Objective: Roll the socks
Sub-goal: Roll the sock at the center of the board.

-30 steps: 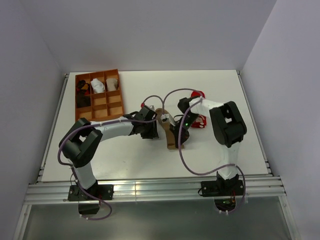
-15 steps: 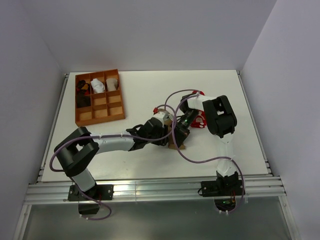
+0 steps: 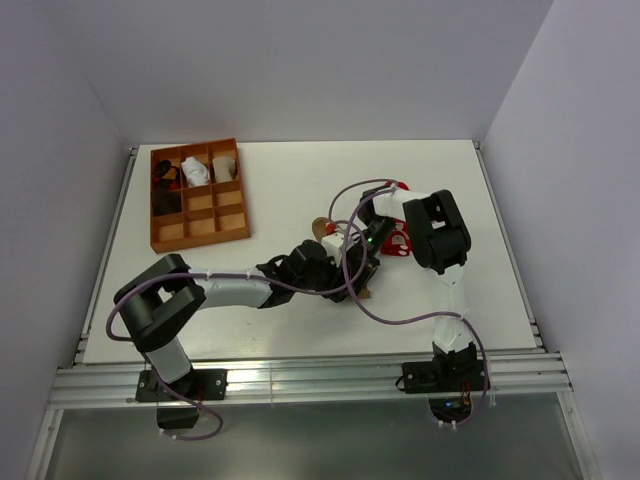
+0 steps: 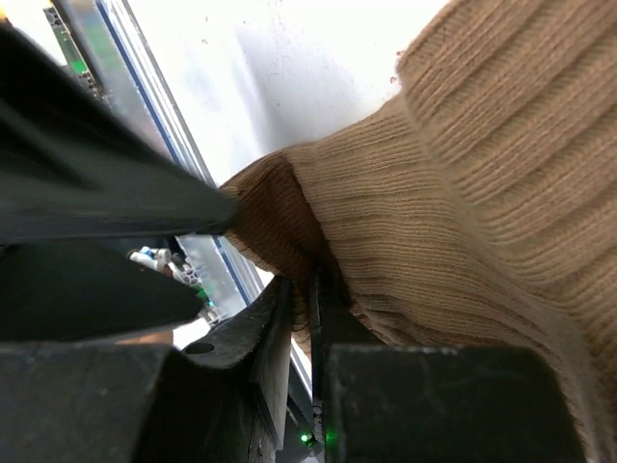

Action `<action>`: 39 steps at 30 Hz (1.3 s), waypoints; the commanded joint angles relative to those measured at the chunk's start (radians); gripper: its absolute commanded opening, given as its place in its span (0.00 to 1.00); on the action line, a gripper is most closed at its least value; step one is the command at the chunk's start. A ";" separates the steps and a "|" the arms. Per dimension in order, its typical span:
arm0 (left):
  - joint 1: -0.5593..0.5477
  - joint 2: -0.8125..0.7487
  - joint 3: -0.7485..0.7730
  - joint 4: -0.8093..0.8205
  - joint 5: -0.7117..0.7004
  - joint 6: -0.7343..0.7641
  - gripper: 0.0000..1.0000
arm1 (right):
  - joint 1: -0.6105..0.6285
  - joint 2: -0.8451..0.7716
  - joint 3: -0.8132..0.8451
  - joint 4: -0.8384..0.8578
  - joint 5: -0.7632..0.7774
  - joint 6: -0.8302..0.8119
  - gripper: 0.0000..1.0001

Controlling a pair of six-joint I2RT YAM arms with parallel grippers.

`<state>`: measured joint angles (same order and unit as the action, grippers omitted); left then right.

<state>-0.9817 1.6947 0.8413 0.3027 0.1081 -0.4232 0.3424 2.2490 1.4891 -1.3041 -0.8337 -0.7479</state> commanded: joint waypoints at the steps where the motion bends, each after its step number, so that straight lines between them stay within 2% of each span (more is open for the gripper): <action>1: -0.006 0.046 0.039 0.049 0.088 0.057 0.54 | 0.000 0.032 0.031 0.045 0.074 -0.007 0.13; 8: -0.006 0.094 0.048 0.073 0.087 0.047 0.51 | 0.000 0.044 0.037 0.043 0.077 -0.004 0.13; 15: 0.011 0.112 0.015 0.121 0.102 -0.020 0.40 | 0.001 0.050 0.034 0.048 0.077 0.001 0.12; 20: 0.029 0.132 -0.011 0.157 0.131 -0.075 0.19 | 0.000 0.043 0.023 0.060 0.074 0.007 0.13; 21: 0.032 0.137 -0.013 0.156 0.137 -0.090 0.12 | 0.000 0.038 0.022 0.072 0.076 0.010 0.13; 24: 0.038 0.163 -0.001 0.122 0.136 -0.117 0.00 | -0.005 0.015 0.008 0.103 0.081 0.033 0.18; 29: 0.070 0.186 -0.021 0.101 0.166 -0.218 0.00 | -0.031 -0.083 -0.042 0.179 0.064 0.061 0.34; 32: 0.092 0.195 -0.024 0.067 0.200 -0.279 0.00 | -0.080 -0.207 -0.102 0.282 0.061 0.085 0.37; 36: 0.113 0.220 0.018 -0.060 0.258 -0.350 0.00 | -0.155 -0.366 -0.197 0.452 0.070 0.114 0.40; 39: 0.141 0.246 0.036 -0.095 0.356 -0.426 0.00 | -0.203 -0.506 -0.294 0.582 0.112 0.114 0.40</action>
<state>-0.8627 1.8843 0.8734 0.3847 0.3767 -0.7578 0.1707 1.8584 1.2518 -0.9203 -0.7692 -0.6434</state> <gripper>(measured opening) 0.045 0.398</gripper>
